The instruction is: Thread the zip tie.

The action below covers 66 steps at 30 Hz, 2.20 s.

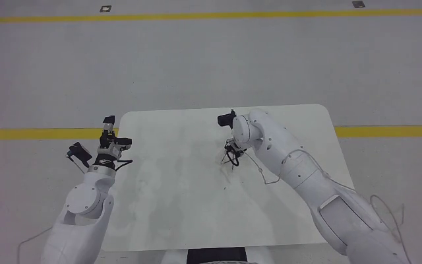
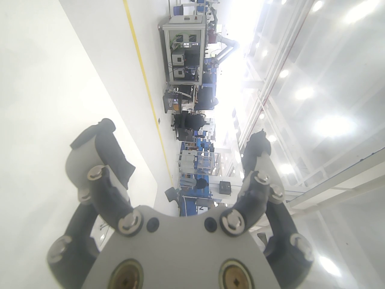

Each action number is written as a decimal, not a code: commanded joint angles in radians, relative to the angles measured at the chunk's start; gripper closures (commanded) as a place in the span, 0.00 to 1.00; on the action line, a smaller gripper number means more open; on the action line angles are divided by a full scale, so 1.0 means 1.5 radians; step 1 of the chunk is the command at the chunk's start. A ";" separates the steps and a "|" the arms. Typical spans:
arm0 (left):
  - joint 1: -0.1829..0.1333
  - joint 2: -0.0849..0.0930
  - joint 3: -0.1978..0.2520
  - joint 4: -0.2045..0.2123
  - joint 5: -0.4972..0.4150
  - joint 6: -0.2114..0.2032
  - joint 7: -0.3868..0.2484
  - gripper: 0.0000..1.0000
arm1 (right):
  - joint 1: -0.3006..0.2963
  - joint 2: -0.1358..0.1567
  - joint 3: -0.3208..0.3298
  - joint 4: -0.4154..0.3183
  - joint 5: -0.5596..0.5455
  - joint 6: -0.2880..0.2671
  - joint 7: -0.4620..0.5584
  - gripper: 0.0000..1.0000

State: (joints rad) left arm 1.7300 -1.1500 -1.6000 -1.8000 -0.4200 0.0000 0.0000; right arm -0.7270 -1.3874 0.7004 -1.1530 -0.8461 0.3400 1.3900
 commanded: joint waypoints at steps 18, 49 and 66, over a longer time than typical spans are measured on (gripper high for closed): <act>0.000 0.000 0.000 0.000 0.000 0.000 0.000 0.00 | -0.128 0.045 0.172 -0.176 0.143 -0.067 -0.081 1.00; 0.002 0.006 0.000 0.008 -0.040 -0.008 -0.222 0.00 | -0.180 0.034 0.210 -0.113 0.462 -0.271 -0.244 1.00; -0.002 0.007 0.052 0.010 -0.132 0.098 -0.355 0.00 | -0.231 0.032 0.213 -0.075 0.551 -0.348 -0.346 1.00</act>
State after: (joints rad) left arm 1.7277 -1.1379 -1.5297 -1.7828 -0.5983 0.1348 -0.5321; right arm -1.0665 -1.3399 1.0175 -1.2700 -0.0373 -0.1665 0.8780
